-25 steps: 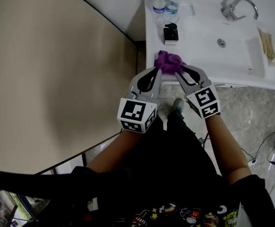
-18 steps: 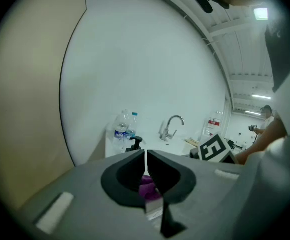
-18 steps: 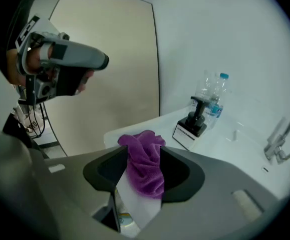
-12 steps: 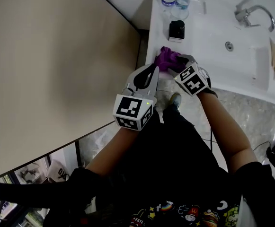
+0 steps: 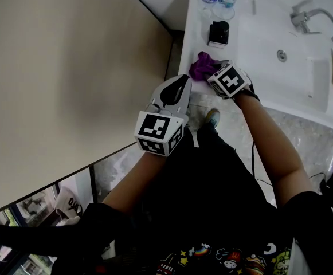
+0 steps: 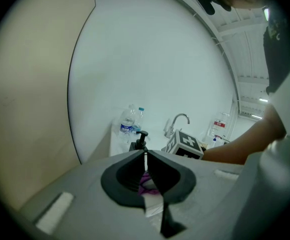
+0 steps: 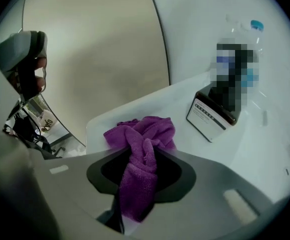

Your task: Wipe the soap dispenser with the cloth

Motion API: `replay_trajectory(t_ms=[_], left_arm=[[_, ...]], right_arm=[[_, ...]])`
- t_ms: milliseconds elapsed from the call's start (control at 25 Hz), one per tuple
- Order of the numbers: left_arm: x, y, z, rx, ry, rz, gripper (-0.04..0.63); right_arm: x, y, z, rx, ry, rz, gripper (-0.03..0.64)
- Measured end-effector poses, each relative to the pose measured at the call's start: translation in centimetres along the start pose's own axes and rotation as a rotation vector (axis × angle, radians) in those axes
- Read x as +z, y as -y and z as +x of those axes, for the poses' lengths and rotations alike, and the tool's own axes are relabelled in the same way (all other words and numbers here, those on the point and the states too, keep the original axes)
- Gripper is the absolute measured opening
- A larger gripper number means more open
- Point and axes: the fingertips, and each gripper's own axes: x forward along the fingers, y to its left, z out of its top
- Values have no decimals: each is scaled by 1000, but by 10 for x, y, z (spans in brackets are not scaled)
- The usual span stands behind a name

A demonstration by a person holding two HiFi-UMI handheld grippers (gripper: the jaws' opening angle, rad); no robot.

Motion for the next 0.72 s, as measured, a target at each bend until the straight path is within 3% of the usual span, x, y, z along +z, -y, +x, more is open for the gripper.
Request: replay_trajectory(t_ms=[240, 720], left_arm=[[1, 7, 0, -32, -11, 18, 8], [21, 26, 8, -93, -4, 55, 8]], right_arm=[[4, 0, -12, 7, 95, 76, 110], [58, 48, -101, -190, 393, 172, 104]])
